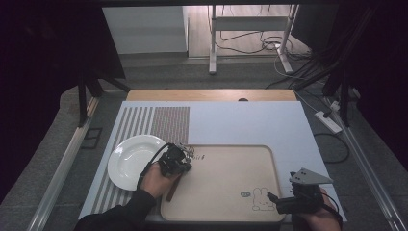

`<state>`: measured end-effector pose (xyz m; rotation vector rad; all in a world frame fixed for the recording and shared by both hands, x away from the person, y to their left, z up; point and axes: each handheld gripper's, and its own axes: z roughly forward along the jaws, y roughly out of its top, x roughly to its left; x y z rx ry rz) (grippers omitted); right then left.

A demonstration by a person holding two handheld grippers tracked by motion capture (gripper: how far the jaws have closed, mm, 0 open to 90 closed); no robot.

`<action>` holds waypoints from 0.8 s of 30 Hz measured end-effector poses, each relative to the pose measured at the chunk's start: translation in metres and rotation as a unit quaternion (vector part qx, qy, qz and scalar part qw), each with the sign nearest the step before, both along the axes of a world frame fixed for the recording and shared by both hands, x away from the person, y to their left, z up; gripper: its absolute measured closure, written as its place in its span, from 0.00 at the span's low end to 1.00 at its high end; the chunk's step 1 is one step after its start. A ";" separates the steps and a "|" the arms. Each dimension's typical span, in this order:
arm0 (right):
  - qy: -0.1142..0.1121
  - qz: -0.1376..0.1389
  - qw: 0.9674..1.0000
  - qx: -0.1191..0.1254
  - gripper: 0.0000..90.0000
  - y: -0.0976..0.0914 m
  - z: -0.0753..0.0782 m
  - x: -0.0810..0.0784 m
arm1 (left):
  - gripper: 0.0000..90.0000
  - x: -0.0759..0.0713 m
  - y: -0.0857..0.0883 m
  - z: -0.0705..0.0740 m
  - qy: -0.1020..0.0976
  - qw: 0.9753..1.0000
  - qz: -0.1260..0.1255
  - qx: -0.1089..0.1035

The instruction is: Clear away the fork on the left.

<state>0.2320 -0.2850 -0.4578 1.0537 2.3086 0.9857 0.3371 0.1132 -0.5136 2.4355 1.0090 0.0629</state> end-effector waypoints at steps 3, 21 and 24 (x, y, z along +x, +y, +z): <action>0.000 0.000 1.000 0.000 0.00 0.000 0.000 0.000 | 0.99 0.001 0.004 0.000 -0.003 1.000 0.010 0.005; 0.000 0.001 1.000 0.000 0.00 0.000 0.000 0.000 | 0.99 0.005 0.019 0.001 -0.001 0.999 0.033 -0.005; 0.000 0.001 1.000 0.000 0.00 0.000 0.000 0.000 | 0.99 0.004 0.021 0.004 -0.007 0.999 0.033 -0.017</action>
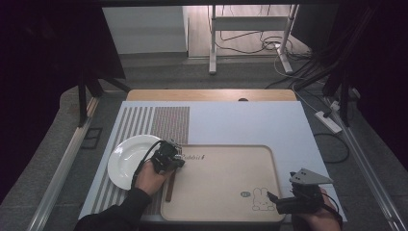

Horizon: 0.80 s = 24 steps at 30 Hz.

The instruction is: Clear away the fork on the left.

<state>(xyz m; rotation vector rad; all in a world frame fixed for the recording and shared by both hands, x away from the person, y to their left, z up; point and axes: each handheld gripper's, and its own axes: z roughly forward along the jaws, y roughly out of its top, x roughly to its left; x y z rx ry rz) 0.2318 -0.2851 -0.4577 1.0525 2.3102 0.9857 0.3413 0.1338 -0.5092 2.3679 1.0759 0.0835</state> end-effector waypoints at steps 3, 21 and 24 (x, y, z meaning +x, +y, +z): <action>0.000 0.000 1.000 0.000 0.00 0.000 0.000 0.000 | 0.96 0.000 0.003 0.003 -0.004 1.000 0.000 -0.019; 0.001 0.000 1.000 -0.001 0.00 0.000 0.000 0.000 | 0.75 -0.006 0.023 0.020 -0.035 0.998 -0.004 -0.052; 0.001 -0.001 1.000 -0.001 0.00 0.000 0.000 0.000 | 0.72 -0.007 0.024 0.023 -0.042 0.998 -0.005 -0.051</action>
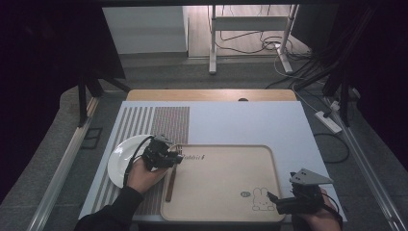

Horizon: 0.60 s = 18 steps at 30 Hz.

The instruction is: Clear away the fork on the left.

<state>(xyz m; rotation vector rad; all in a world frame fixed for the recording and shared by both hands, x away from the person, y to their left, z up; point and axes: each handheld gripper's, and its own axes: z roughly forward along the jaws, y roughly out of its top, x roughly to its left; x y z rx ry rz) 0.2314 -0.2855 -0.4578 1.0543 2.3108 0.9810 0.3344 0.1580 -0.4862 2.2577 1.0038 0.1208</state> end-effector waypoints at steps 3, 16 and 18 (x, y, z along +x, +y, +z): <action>0.000 -0.001 1.000 0.000 0.00 0.000 0.000 -0.001 | 0.69 -0.001 0.002 0.002 -0.005 1.000 -0.002 0.000; 0.001 -0.003 1.000 -0.001 0.00 0.000 0.000 -0.001 | 0.53 -0.006 0.019 0.006 -0.015 1.000 0.003 -0.023; 0.001 -0.003 1.000 -0.002 0.00 0.001 0.000 -0.001 | 0.48 -0.007 0.022 0.006 -0.017 1.000 0.002 -0.025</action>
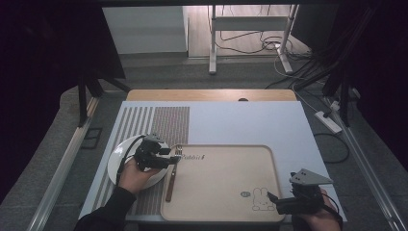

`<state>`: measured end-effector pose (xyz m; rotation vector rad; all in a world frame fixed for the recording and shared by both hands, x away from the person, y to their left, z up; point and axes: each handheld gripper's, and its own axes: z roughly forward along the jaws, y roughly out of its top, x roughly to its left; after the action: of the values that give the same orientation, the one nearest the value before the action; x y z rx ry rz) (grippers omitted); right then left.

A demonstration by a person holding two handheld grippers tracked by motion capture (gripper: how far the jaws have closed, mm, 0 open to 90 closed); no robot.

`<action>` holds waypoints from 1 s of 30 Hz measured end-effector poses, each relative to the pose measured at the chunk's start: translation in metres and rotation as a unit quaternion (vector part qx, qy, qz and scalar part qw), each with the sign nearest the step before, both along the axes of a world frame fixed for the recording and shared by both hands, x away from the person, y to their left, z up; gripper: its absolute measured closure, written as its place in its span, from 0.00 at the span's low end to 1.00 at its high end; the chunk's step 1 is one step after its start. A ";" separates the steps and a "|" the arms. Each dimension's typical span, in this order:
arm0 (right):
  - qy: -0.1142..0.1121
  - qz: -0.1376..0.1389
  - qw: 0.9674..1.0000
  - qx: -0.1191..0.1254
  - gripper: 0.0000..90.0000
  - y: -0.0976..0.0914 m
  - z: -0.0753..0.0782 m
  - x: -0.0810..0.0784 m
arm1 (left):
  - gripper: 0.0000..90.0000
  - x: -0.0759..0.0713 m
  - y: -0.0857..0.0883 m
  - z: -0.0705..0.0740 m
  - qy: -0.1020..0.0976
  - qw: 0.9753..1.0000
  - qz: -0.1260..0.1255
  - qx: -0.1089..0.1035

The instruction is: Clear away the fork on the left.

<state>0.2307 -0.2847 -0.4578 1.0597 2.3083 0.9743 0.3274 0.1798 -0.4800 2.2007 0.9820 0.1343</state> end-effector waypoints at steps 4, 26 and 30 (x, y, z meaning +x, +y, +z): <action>-0.001 0.000 1.000 0.001 0.00 0.000 0.000 0.000 | 0.40 -0.002 0.004 0.000 -0.005 1.000 0.004 -0.005; 0.000 0.000 1.000 0.002 0.00 0.000 0.000 0.001 | 0.02 -0.016 0.027 0.004 -0.023 0.999 0.016 -0.023; 0.000 0.001 1.000 0.001 0.00 0.000 0.000 0.001 | 0.01 -0.020 0.029 0.005 -0.025 0.999 0.016 -0.016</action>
<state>0.2316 -0.2846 -0.4581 1.0587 2.3092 0.9775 0.3078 0.2093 -0.4755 2.1423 0.9847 0.1864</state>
